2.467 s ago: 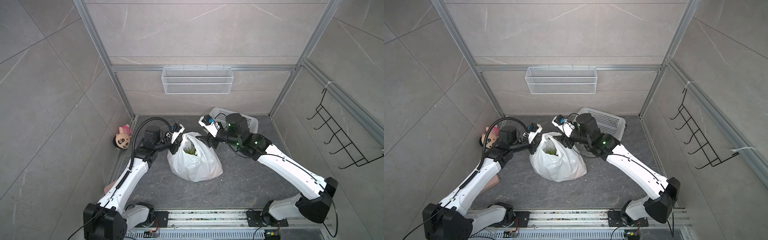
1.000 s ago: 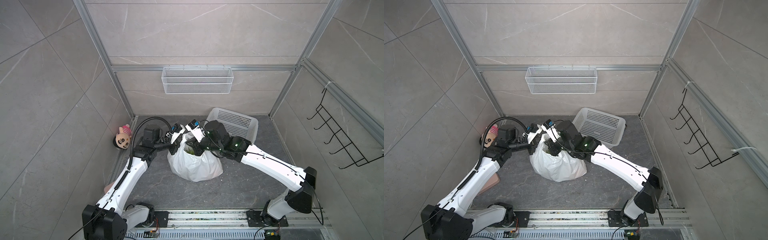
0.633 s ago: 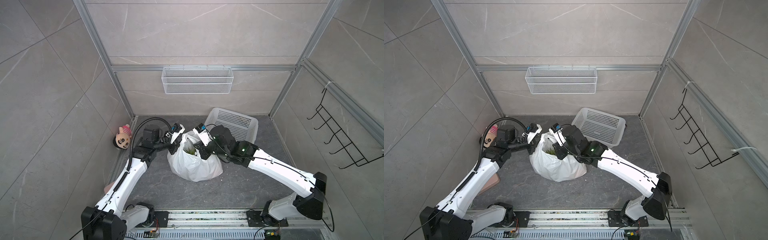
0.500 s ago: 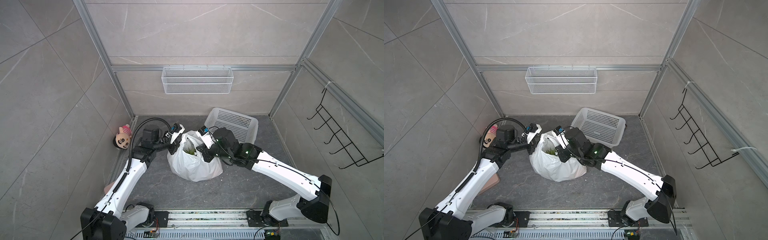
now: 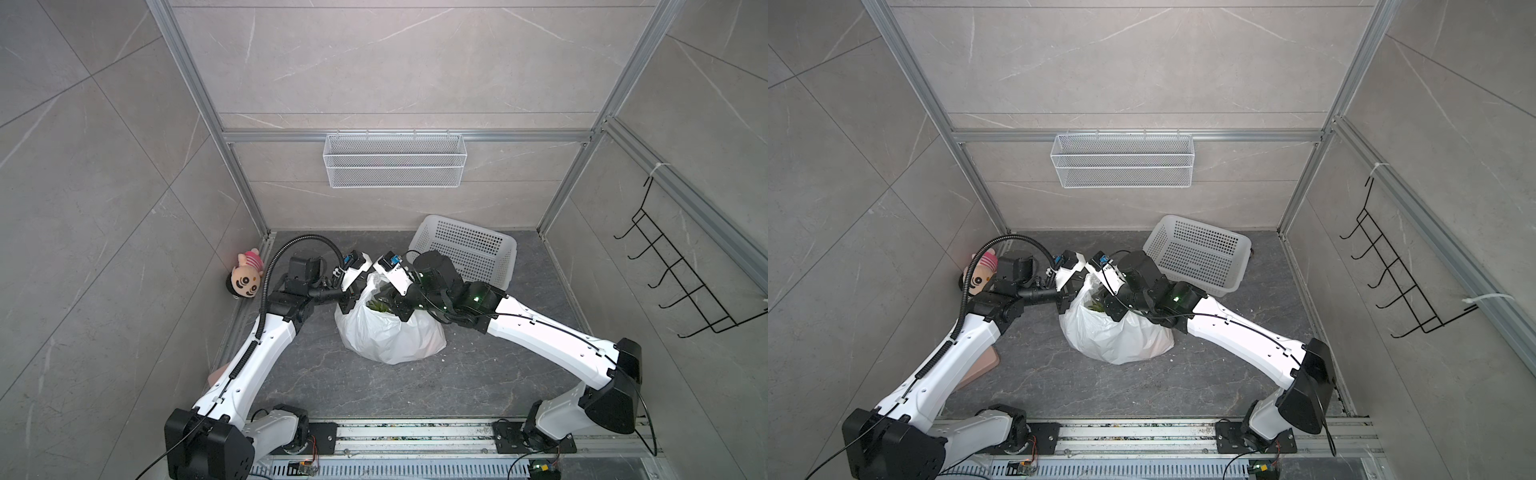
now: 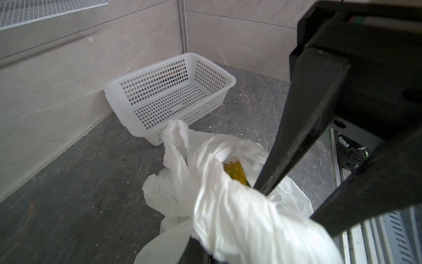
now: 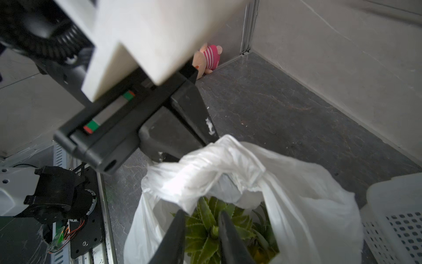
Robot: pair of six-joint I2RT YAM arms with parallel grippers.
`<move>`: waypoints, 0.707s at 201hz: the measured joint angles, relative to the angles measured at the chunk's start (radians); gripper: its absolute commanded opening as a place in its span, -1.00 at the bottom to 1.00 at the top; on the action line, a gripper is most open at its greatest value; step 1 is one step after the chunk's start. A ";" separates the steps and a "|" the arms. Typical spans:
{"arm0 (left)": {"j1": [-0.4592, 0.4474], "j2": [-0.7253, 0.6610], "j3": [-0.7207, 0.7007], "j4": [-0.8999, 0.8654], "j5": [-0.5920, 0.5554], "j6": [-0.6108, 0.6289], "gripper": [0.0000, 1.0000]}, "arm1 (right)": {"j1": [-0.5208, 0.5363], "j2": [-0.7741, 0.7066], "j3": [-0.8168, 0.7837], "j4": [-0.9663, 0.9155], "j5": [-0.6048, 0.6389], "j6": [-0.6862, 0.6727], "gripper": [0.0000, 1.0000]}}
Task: Place the pineapple into a plastic bag & tie a knot
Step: Tie the plastic bag at the center of the board.
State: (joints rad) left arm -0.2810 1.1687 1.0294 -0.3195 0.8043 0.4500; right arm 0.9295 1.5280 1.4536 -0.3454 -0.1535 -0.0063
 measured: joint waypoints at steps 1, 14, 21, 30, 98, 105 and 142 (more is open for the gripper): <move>0.000 0.000 0.000 0.000 0.002 0.000 -1.00 | 0.000 0.000 0.000 0.002 -0.001 -0.002 -0.42; 0.000 0.001 0.000 0.000 0.012 0.000 -1.00 | 0.000 0.000 0.005 0.011 -0.009 -0.008 -0.42; 0.000 0.001 0.000 0.000 0.015 0.000 -1.00 | 0.000 0.000 0.005 0.017 -0.012 -0.011 -0.42; 0.000 0.001 0.000 0.000 0.018 0.000 -1.00 | 0.000 0.000 0.005 0.021 -0.018 -0.014 -0.42; 0.000 0.010 0.000 0.001 0.044 0.000 -1.00 | 0.004 0.004 0.024 0.048 -0.018 -0.014 -0.59; 0.000 0.010 0.000 0.001 0.044 0.000 -1.00 | 0.004 0.004 0.024 0.051 -0.014 -0.012 -0.66; 0.000 0.010 0.000 0.001 0.045 0.000 -1.00 | 0.005 0.004 0.025 0.060 0.003 -0.002 -1.00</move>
State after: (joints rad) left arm -0.2810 1.1782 1.0294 -0.3187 0.8490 0.4503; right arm 0.9340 1.5322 1.4784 -0.2852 -0.1505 -0.0078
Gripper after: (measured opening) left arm 0.051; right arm 0.048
